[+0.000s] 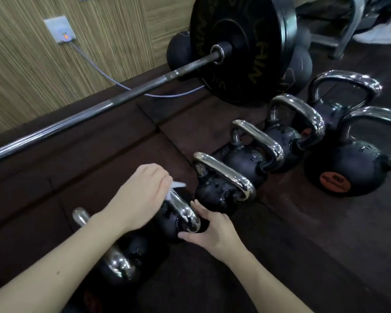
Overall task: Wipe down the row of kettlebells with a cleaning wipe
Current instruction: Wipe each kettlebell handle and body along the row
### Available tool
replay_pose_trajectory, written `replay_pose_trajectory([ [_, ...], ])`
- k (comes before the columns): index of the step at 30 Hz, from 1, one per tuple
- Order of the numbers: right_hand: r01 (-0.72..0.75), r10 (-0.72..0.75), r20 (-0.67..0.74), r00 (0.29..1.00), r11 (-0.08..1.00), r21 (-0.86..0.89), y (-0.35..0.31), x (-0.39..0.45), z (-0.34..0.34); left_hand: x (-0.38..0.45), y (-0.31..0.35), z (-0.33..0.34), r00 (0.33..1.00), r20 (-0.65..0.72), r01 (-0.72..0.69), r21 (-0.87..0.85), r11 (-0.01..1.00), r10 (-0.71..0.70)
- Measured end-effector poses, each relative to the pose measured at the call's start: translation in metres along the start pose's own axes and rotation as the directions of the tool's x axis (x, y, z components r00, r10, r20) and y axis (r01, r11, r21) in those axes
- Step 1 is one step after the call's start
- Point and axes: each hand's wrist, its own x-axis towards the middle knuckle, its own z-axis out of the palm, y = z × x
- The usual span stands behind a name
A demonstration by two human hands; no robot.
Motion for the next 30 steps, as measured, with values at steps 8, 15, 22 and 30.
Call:
replay_pose_trajectory([
  [8,-0.021,0.022,0.078,0.997,1.0,-0.011,-0.003,0.004,-0.005,-0.018,0.016,0.0,0.911,0.115,-0.408,0.12,0.905,0.396],
  [15,-0.051,0.046,0.051,0.998,0.994,0.092,0.005,0.009,0.001,-0.006,-0.007,-0.008,0.991,0.037,-0.129,-0.035,0.991,0.131],
  [22,-0.006,0.001,0.063,0.998,0.996,0.085,0.015,0.009,0.008,-0.013,0.013,0.0,0.891,0.157,-0.441,0.081,0.894,0.426],
  [30,0.056,-0.056,-0.004,0.998,0.988,0.141,0.021,0.005,0.008,-0.014,0.005,-0.011,0.931,0.232,-0.301,0.058,0.952,0.28],
])
